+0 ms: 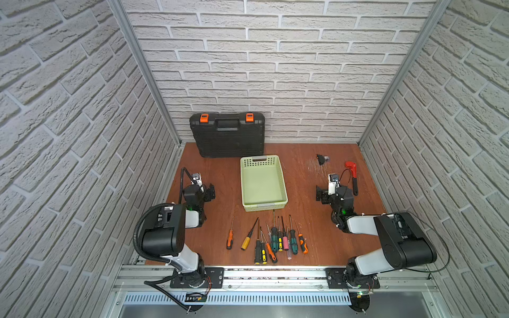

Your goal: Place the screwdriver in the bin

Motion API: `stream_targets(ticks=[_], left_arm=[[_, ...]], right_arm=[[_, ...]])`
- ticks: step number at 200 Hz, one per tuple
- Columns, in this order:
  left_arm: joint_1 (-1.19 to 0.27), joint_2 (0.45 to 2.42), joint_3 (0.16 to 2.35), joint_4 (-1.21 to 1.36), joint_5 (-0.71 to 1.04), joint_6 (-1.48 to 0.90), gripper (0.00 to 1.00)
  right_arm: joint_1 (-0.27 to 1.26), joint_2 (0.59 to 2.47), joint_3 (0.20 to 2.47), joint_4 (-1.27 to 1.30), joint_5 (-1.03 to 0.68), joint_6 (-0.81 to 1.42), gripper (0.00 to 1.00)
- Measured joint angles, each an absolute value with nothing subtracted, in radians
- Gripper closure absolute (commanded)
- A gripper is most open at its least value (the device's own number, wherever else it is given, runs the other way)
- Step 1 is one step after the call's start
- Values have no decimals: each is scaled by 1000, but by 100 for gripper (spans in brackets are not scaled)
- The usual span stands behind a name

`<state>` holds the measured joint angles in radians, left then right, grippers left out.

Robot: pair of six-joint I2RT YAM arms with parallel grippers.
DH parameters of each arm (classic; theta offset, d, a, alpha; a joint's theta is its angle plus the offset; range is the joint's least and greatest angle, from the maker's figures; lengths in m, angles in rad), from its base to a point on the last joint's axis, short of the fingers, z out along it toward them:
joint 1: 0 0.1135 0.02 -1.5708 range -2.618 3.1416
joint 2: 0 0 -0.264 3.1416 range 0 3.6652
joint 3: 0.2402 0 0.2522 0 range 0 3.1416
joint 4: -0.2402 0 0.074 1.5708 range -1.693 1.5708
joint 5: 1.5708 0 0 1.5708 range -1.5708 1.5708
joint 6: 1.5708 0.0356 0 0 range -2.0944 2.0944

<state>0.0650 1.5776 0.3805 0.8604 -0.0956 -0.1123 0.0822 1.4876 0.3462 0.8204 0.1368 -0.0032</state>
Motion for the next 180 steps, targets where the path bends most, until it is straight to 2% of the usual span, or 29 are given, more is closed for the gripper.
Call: stream_targets(ticks=[180], left_arm=[[68, 1578, 380, 860, -82, -113, 2]], right_arm=[[82, 1488, 346, 820, 137, -3, 1]])
